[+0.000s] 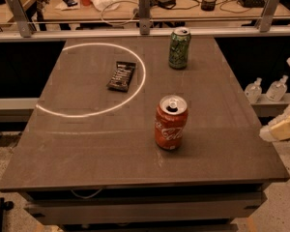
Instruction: Move coke can near green can
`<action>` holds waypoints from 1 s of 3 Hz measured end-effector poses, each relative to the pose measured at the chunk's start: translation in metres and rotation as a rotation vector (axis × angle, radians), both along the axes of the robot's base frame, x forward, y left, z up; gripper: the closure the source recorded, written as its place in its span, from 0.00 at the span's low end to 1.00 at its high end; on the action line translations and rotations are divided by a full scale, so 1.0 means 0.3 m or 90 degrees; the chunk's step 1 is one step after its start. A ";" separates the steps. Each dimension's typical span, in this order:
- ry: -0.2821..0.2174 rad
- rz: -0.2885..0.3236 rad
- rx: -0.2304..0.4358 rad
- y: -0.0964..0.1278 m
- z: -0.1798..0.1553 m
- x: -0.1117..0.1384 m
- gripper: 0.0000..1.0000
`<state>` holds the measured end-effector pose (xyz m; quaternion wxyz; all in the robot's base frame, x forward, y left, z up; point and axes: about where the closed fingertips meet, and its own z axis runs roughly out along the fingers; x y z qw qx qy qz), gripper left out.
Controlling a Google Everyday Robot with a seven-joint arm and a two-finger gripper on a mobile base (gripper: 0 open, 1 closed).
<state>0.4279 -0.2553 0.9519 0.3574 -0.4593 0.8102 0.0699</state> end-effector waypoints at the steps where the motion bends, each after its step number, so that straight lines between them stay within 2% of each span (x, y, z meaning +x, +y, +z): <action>1: -0.062 0.014 0.099 0.022 -0.098 -0.003 0.00; 2: -0.113 0.066 0.218 0.102 -0.114 -0.035 0.00; 3: -0.147 0.120 0.346 0.204 -0.053 -0.072 0.00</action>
Offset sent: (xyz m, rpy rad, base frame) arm -0.0274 0.0689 0.0160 0.8282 -0.3309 0.2043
